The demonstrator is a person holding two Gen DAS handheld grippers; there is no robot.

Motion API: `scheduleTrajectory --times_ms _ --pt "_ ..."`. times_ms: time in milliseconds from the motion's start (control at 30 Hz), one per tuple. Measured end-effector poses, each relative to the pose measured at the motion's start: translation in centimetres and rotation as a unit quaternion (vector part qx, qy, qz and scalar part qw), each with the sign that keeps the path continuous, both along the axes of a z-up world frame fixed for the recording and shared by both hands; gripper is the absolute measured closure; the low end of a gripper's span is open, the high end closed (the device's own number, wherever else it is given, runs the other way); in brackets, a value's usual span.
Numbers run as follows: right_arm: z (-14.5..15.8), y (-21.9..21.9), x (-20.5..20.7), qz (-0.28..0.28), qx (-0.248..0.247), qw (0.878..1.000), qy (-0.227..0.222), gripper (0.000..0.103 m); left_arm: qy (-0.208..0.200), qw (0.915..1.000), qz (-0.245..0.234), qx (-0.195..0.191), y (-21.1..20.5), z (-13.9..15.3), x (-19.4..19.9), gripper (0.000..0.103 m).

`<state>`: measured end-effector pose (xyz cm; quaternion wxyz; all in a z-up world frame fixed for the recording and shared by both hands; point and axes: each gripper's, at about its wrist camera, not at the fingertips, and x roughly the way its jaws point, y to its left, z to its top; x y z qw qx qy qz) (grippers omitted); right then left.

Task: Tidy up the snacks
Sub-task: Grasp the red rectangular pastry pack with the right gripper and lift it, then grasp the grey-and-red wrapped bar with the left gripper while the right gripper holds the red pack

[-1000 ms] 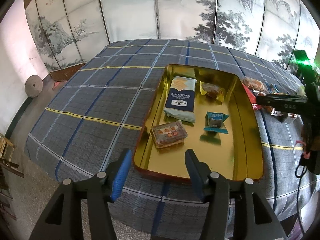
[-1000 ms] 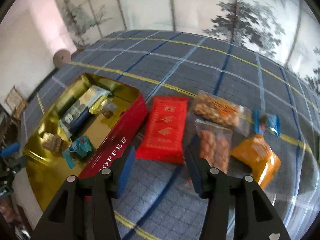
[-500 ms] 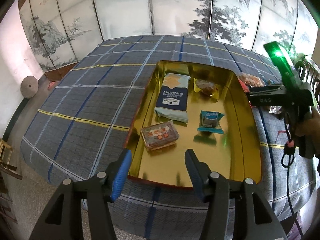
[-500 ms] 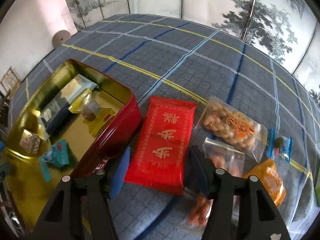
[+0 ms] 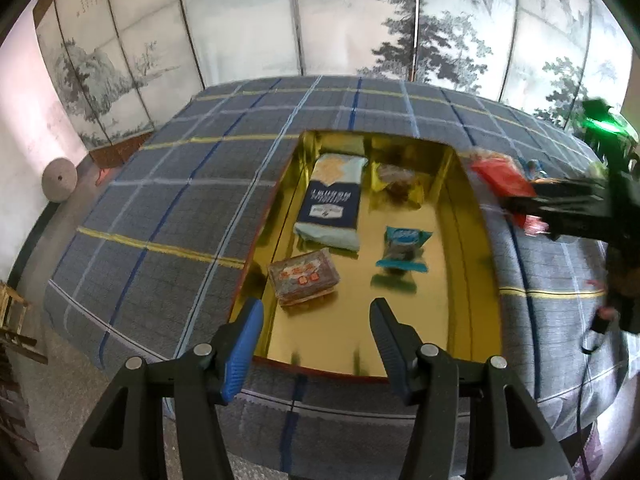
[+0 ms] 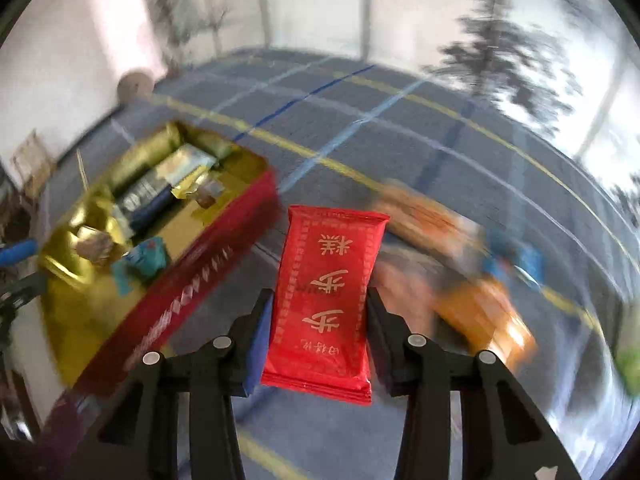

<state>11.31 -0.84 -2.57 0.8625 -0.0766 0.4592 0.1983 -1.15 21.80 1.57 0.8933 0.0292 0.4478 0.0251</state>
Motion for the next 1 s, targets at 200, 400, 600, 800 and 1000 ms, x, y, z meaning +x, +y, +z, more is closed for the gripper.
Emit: scheduleTrajectory --times_ms 200,400,600,800,1000 --pt "2.2 -11.7 -5.5 -0.138 0.017 0.990 -0.034 0.063 -0.015 0.9984 -0.051 0.017 -3.8 1.4 -1.1 0.047" --pt "0.5 -21.7 -7.3 -0.265 -0.002 0.964 -0.038 0.063 -0.002 0.9915 -0.129 -0.016 -8.3 2.1 -1.4 0.047" --pt "-1.8 -26.2 -7.1 -0.316 0.011 0.948 -0.034 0.063 0.028 0.9841 -0.169 -0.047 -12.5 2.2 0.0 0.047" --pt "-3.7 -26.7 -6.9 -0.312 0.030 0.949 -0.030 0.062 0.027 0.9710 -0.234 -0.038 -18.1 2.4 2.5 0.047" --pt "-3.8 -27.8 -7.2 -0.310 0.067 0.948 -0.034 0.062 0.017 0.9297 -0.368 0.007 -24.4 1.3 5.9 0.047"
